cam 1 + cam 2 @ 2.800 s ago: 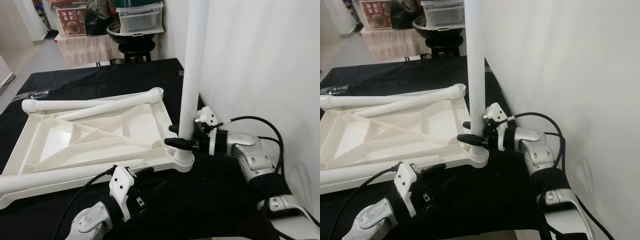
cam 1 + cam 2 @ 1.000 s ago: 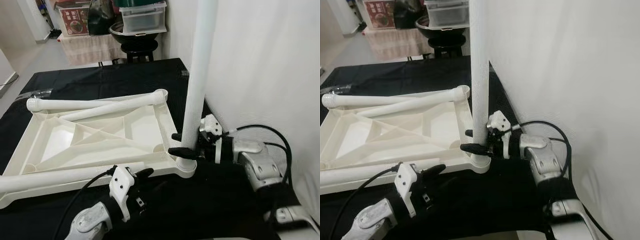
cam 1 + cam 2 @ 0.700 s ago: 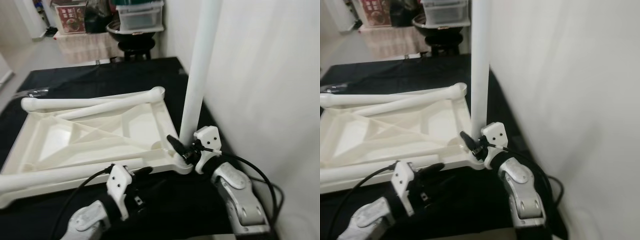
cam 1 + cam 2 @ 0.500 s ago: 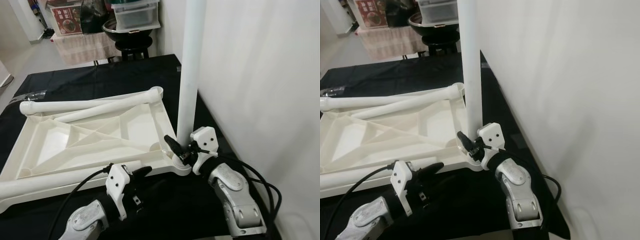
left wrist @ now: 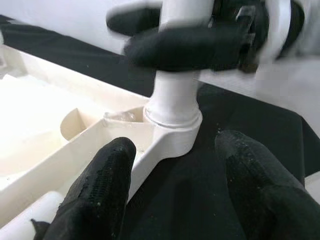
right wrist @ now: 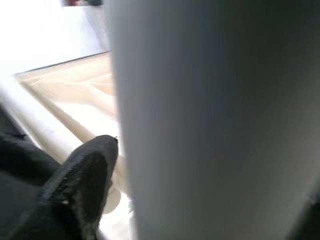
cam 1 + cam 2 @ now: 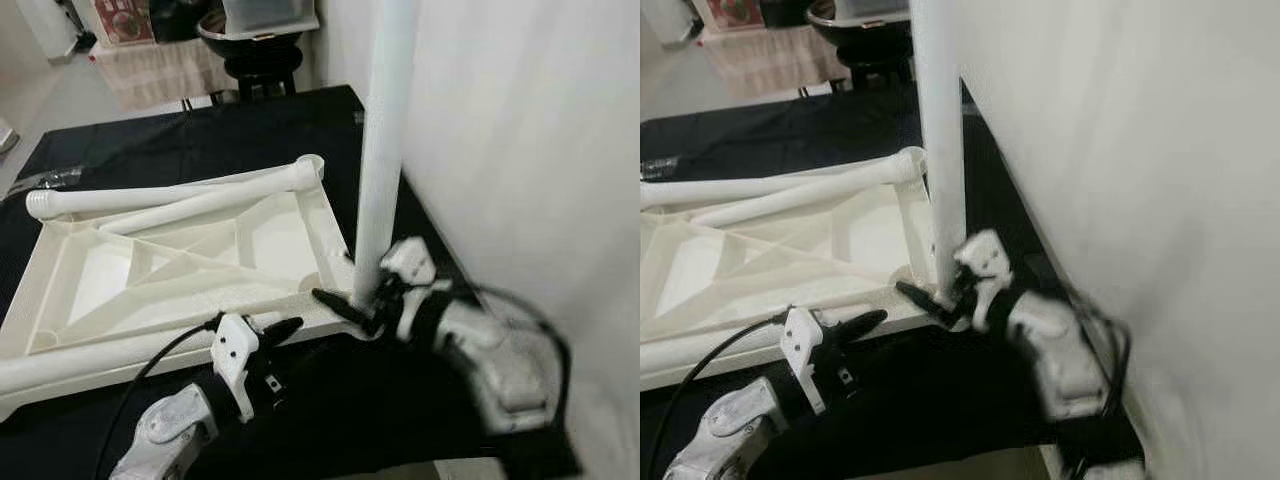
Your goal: Building children table
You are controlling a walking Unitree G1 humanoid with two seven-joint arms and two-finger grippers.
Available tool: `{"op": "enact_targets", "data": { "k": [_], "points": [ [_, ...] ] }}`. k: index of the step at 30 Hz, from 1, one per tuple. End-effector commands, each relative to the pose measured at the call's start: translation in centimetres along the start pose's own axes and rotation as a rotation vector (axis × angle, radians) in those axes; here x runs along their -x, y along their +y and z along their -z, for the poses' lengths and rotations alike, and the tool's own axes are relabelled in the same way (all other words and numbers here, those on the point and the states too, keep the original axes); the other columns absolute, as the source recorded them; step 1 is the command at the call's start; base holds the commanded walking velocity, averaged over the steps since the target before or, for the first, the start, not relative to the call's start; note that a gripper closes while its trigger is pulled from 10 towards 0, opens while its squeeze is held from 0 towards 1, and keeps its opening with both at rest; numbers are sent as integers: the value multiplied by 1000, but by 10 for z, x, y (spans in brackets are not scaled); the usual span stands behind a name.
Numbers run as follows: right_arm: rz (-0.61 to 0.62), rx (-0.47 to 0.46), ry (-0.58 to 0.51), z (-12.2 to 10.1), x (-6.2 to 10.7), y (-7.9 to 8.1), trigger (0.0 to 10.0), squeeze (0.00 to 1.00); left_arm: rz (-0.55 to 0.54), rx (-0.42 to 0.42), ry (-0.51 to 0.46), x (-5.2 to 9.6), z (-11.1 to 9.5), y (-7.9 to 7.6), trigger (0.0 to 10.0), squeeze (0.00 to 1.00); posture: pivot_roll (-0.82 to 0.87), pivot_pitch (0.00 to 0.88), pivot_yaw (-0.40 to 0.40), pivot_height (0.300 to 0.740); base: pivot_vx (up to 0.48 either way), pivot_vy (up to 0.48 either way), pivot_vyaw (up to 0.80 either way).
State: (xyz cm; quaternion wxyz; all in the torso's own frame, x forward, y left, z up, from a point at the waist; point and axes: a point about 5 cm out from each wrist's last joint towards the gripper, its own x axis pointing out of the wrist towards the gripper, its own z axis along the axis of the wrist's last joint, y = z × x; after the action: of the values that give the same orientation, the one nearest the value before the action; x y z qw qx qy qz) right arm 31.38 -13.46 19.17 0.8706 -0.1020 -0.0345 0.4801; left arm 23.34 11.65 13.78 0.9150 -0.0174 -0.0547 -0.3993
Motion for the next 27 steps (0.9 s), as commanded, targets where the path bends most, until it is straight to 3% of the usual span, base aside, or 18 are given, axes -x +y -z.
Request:
{"op": "enact_targets", "data": {
  "k": [1, 2, 7, 8, 9, 17, 22, 23, 24, 25, 26, 27],
  "points": [
    [-92, -29, 26, 11, 1, 0, 10000, 0, -8, 21, 25, 3, 5, 1, 10000, 0, -78, 132, 45, 740, 0, 0, 0],
    [-102, -21, 51, 12, 2, -11, 10000, 0, -10, 20, 26, 3, 6, 1, 10000, 0, -74, 130, 40, 740, 0, 0, 0],
    [-100, -51, 67, 10, 5, -30, 10000, 0, -12, 20, 27, 3, 6, 2, 10000, 0, -68, 128, 36, 740, 0, 0, 0],
    [-102, -86, 56, 9, 6, -35, 9412, 0, -12, 21, 28, 3, 7, 0, 10000, 0, -66, 128, 35, 740, 0, 0, 0],
    [-95, -101, 61, 10, 8, -39, 0, 0, -12, 21, 28, 4, 8, -1, 10000, 0, -63, 128, 33, 740, 0, 0, 0],
    [-137, -115, 55, 15, 17, -43, 0, 0, -10, 26, 28, 5, 9, -6, 10000, 0, -66, 135, 31, 740, 0, 0, 0],
    [-49, -73, 74, 22, 33, -32, 0, 0, -11, 29, 28, 6, 11, -5, 10000, 0, -80, 143, 30, 740, 0, 0, 0],
    [40, -75, 76, 24, 36, -32, 0, 0, -10, 28, 26, 5, 10, -4, 10000, 0, -79, 143, 24, 740, 0, 0, 0],
    [40, -75, 76, 24, 36, -32, 0, 0, -10, 28, 26, 5, 10, -4, 10000, 0, -79, 143, 24, 740, 0, 0, 0],
    [286, -133, 48, 31, 31, -22, 0, 0, -9, 26, 26, 6, 8, -3, 10000, 0, -87, 144, 22, 740, 0, 0, 0],
    [421, -177, 34, 36, 29, -16, 0, 0, -9, 26, 26, 6, 7, -3, 10000, 0, -87, 144, 22, 740, 0, 0, 0],
    [421, -177, 34, 36, 29, -16, 0, 0, -9, 26, 26, 6, 7, -3, 10000, 0, -87, 144, 22, 740, 0, 0, 0]
  ]
}}
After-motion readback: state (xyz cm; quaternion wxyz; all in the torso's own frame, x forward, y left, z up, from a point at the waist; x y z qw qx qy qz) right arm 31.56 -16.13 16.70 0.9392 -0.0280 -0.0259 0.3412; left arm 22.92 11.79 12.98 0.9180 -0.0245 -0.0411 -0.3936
